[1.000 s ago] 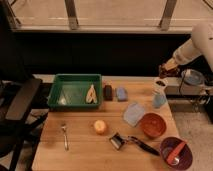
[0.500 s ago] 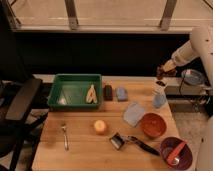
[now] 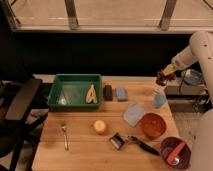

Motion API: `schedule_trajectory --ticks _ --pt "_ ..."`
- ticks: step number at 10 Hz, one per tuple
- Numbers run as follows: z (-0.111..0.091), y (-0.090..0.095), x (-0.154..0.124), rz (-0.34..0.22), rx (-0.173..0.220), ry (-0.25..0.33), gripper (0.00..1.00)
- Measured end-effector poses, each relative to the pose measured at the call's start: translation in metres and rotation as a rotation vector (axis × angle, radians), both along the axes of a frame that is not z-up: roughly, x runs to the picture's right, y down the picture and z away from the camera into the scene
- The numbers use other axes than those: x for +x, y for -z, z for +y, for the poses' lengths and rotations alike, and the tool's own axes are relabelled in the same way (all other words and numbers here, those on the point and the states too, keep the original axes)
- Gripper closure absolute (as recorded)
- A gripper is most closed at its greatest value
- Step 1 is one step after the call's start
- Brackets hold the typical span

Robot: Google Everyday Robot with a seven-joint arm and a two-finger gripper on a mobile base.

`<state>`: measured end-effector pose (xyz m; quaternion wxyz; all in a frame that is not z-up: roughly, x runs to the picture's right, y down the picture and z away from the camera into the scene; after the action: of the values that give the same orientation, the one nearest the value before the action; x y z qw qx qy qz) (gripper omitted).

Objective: Place grapes in paper cup

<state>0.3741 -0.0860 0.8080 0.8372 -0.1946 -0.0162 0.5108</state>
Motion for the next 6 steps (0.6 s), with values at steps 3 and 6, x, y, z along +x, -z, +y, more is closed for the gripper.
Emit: schedule_trajectory --ticks 3,6 --pt "0.0005 -0.0019 0.0029 -0.009 0.009 -0.016 1.0" --pt "-0.0019 -0.0088 -0.0042 -0.028 0.01 -0.014 0.98"
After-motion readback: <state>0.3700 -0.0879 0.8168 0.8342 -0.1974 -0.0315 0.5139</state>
